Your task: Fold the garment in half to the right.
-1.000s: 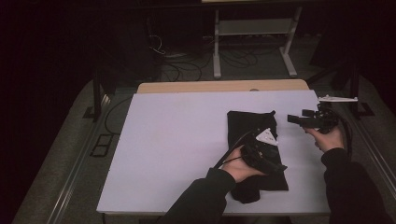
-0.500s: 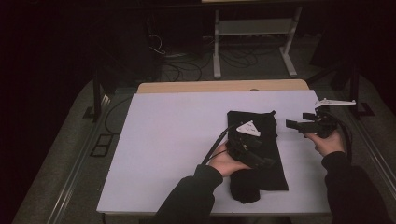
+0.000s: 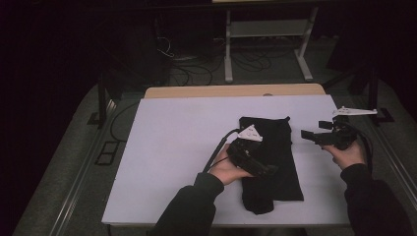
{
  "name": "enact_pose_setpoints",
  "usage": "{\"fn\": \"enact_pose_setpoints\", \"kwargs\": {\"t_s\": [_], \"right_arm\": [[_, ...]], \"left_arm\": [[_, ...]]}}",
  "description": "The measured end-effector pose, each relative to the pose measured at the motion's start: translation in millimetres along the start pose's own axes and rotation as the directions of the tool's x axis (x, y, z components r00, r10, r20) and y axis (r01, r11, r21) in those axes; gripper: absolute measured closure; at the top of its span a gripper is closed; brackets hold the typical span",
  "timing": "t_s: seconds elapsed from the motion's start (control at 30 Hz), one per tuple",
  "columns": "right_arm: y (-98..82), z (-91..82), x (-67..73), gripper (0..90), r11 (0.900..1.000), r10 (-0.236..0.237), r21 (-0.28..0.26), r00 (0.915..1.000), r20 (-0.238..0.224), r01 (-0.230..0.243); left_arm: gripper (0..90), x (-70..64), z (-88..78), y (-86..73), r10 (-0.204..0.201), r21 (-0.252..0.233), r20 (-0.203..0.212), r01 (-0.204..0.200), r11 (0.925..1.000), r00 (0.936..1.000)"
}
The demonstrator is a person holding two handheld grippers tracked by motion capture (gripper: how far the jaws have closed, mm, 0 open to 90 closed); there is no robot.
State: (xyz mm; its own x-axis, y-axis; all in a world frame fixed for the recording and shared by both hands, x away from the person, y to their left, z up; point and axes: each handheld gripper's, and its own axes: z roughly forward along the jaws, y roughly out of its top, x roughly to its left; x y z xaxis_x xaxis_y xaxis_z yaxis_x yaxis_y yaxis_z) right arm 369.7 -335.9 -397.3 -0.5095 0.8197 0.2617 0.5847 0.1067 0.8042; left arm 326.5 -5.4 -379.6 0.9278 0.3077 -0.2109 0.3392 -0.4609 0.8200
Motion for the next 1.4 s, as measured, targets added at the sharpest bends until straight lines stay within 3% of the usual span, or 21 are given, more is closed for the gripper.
{"fn": "enact_pose_setpoints", "kwargs": {"t_s": [0.53,0.9,1.23,1.4], "right_arm": [[-6.4,-13.4,12.4,0.0,0.999,-0.032,-0.015,0.9995,-0.009,0.031],[-13.4,-19.8,18.9,0.0,0.999,-0.038,-0.009,0.9992,-0.011,0.038],[-18.4,-25.4,25.9,0.0,0.998,-0.053,-0.018,0.9984,-0.021,0.053],[-21.4,-27.2,29.8,0.0,0.998,-0.057,-0.013,0.9980,-0.026,0.057]], "left_arm": [[0.0,8.4,-41.8,-5.8,0.001,-0.061,-0.067,-0.005,0.9981,0.9978],[0.0,18.0,-62.2,-21.7,0.011,-0.046,-0.135,-0.017,0.9988,0.9907],[0.0,27.6,-86.1,-31.1,-0.039,-0.092,-0.175,0.023,0.9955,0.9837],[0.0,30.1,-96.6,-35.2,-0.037,-0.088,-0.196,0.020,0.9959,0.9800]]}}
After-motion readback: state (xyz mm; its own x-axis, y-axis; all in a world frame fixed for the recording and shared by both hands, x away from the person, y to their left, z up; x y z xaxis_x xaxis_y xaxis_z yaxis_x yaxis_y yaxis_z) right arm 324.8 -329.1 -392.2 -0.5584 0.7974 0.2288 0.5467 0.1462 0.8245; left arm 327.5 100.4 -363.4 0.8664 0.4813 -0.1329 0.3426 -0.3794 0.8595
